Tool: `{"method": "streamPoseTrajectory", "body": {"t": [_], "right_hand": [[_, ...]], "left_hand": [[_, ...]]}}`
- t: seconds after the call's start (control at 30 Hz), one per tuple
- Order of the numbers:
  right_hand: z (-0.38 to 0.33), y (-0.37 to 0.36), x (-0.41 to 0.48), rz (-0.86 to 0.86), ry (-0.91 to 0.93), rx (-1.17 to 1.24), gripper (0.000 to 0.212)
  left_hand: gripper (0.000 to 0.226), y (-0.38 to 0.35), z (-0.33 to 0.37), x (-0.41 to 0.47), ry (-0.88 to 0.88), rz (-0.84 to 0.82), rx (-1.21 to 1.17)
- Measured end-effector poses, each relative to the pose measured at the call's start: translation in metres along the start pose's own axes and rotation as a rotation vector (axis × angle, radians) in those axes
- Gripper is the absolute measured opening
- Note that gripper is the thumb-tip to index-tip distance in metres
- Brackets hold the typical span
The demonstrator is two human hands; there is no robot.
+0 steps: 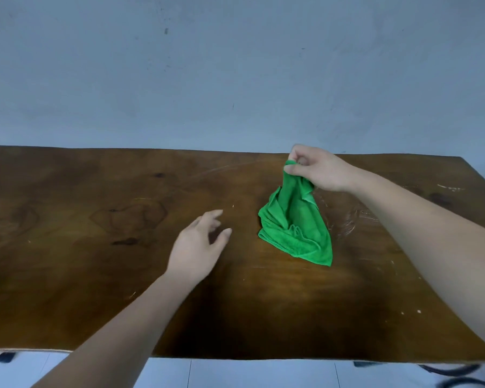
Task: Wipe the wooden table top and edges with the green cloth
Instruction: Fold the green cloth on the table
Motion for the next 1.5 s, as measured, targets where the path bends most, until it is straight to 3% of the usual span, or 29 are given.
{"method": "streamPoseTrajectory", "body": {"t": [0.17,0.27,0.33,0.43,0.7,0.8,0.97,1.1,1.2,1.37,1.5], "right_hand": [[-0.050,0.001,-0.028,-0.156,0.180,-0.053,0.014],[-0.074,0.005,-0.043,-0.200,0.255,-0.027,0.013],[-0.085,0.013,-0.050,-0.205,0.287,-0.030,0.011],[-0.089,0.034,-0.056,-0.172,0.298,-0.088,0.010],[-0.062,0.088,-0.051,0.096,0.187,-0.272,0.009],[-0.052,0.105,-0.046,0.203,0.134,-0.352,0.009],[-0.048,0.132,-0.047,0.391,0.096,-0.323,0.006],[-0.045,0.129,-0.062,0.455,0.123,-0.209,0.012],[-0.027,0.098,-0.083,0.353,0.105,-0.185,0.017],[0.018,0.006,-0.132,0.024,0.035,-0.189,0.028],[0.050,-0.060,-0.165,-0.271,0.023,-0.288,0.018]], "left_hand": [[0.064,0.001,0.072,0.029,-0.161,0.003,-0.282],[0.082,0.001,0.108,0.044,-0.201,-0.185,-0.417],[0.069,-0.001,0.123,0.050,-0.222,-0.308,-0.390],[0.030,0.006,0.122,0.060,-0.188,-0.359,-0.294],[0.012,0.040,0.079,0.083,-0.113,-0.261,-0.030],[0.011,0.066,0.080,0.098,-0.123,-0.140,0.034],[0.006,0.115,0.108,0.121,-0.206,0.126,-0.078],[0.005,0.124,0.119,0.113,-0.281,0.138,-0.133],[0.007,0.106,0.100,0.084,-0.271,-0.023,-0.062],[0.005,0.049,0.041,0.015,-0.217,-0.364,0.098],[0.012,0.014,-0.001,-0.027,-0.131,-0.566,0.112]]}}
Point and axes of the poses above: each hand's wrist, its own x-axis towards the middle knuckle, its own y-axis out of the back of the hand, z = x × y, the point moved 7 cm from there along x, towards the middle knuckle, and after that the axes turned 4 degrees about -x, right-handed, at the moved point
